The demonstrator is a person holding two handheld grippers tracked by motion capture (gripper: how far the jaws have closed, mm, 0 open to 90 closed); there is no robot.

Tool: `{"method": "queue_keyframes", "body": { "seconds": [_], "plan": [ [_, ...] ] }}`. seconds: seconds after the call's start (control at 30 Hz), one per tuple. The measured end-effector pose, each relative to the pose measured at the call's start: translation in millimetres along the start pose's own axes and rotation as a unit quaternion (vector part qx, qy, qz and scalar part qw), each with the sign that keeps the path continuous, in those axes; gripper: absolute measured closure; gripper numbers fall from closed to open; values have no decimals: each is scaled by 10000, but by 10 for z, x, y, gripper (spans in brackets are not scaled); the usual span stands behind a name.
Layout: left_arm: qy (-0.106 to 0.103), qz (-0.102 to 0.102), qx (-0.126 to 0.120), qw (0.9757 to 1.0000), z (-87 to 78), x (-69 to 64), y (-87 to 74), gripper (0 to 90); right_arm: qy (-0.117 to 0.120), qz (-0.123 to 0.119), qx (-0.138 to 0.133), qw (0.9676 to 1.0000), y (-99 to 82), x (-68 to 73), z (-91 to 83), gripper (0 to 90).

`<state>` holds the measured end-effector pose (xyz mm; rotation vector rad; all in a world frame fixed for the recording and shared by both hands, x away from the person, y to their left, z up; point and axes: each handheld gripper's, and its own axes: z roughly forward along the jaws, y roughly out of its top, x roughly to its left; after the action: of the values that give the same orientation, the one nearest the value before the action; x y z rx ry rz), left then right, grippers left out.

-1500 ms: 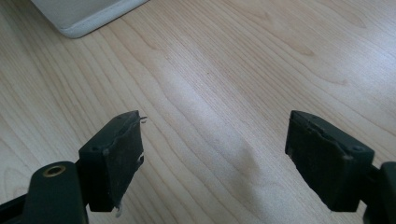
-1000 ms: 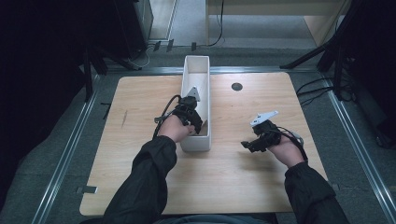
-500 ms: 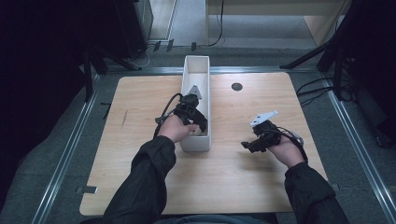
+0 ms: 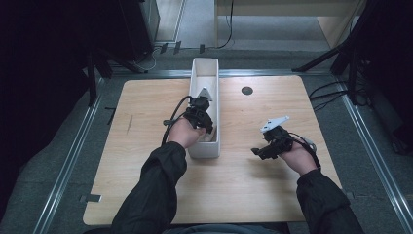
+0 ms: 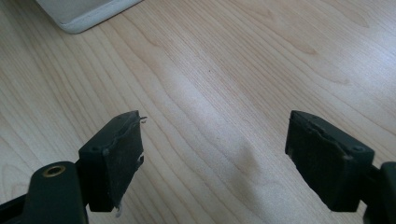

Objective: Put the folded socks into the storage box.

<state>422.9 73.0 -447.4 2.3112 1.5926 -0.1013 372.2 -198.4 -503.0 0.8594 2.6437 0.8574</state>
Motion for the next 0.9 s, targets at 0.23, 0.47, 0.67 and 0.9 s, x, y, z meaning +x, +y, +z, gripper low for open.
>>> {"method": "queue_keyframes", "body": {
  "seconds": [0.23,0.47,0.67,0.9],
  "plan": [
    [-2,-108,85,9999,188,21,36,781,1,0,-7,10000,-4,-2,-3,193],
    [88,-121,110,9998,260,30,37,770,4,6,-13,10000,-7,-7,0,192],
    [53,-244,168,9995,318,86,46,757,9,-4,-8,10000,-16,-23,2,193],
    [-130,-285,90,9995,243,107,46,720,-6,9,-4,10000,-24,-31,-7,192]
  ]
}}
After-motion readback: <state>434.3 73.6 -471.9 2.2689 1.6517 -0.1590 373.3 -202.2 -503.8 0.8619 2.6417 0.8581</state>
